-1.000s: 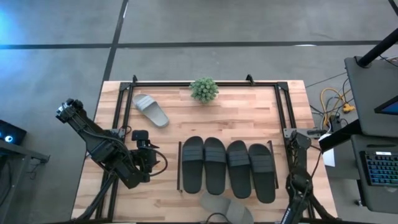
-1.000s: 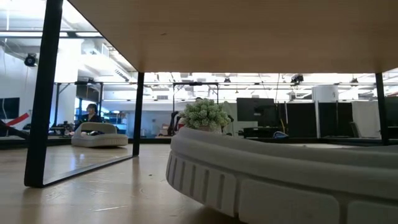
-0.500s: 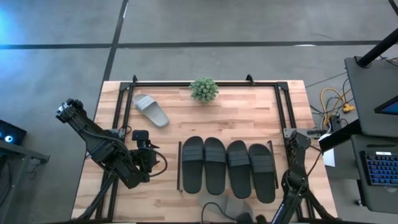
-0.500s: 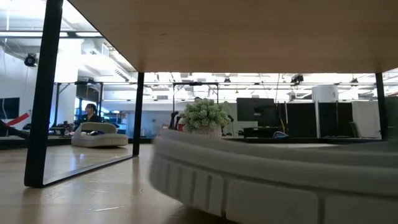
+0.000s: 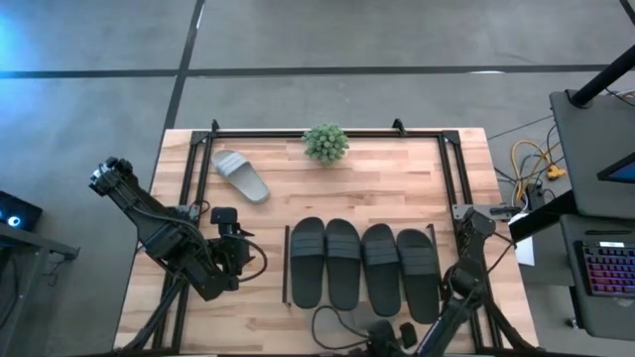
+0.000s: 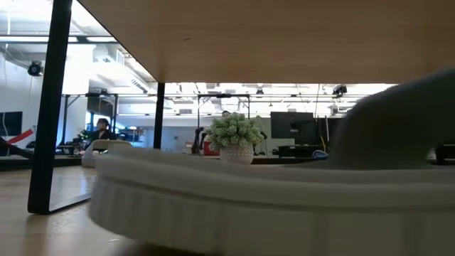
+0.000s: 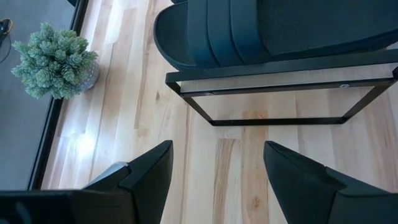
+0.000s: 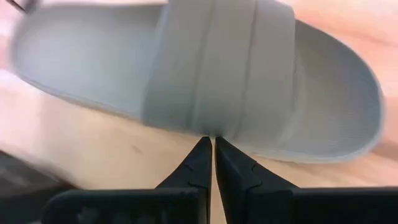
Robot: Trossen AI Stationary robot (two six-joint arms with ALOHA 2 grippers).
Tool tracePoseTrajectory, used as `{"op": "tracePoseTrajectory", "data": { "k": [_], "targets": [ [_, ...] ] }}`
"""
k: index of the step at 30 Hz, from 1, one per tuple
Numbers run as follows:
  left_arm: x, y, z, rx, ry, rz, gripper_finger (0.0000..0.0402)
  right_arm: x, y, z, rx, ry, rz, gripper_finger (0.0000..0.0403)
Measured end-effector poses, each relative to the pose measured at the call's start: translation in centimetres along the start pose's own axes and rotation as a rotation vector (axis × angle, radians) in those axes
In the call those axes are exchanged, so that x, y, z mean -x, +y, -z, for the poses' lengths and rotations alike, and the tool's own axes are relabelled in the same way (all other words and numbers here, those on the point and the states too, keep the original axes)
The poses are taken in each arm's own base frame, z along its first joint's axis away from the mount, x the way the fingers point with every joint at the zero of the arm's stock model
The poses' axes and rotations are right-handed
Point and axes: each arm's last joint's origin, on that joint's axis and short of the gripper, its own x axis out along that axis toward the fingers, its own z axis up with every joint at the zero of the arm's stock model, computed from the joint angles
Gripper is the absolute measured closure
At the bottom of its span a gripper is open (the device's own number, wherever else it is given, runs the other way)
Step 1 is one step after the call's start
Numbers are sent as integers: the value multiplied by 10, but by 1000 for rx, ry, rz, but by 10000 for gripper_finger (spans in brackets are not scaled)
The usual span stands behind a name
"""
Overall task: Pick and place slides into the shelf
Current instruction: Put the white slipper under the shelf
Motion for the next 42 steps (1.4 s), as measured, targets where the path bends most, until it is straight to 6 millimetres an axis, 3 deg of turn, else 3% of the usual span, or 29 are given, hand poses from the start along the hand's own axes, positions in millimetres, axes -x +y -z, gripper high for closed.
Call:
{"op": "tracePoseTrajectory", "data": {
  "k": [7,12,21,27,31,34,38,42],
  "targets": [
    [0,0,0,0,-1,0,166,-8,12,-16,-48,-48,-35,390],
    [0,0,0,3,-3,2,166,-8,17,-17,-77,-32,-63,390],
    [0,0,0,3,-3,2,166,26,7,5,-62,63,-203,390],
    [0,0,0,3,-3,2,166,55,20,13,-80,203,-418,390],
    [0,0,0,1,-3,2,166,62,33,15,-106,256,-528,390],
    [-4,-4,1,-8,18,26,167,60,33,11,-164,181,-546,390],
    [-15,-13,7,-26,85,73,193,58,30,5,-272,35,-569,390],
    [-18,-21,16,-23,181,167,265,57,30,3,-294,29,-566,390]
  ]
}}
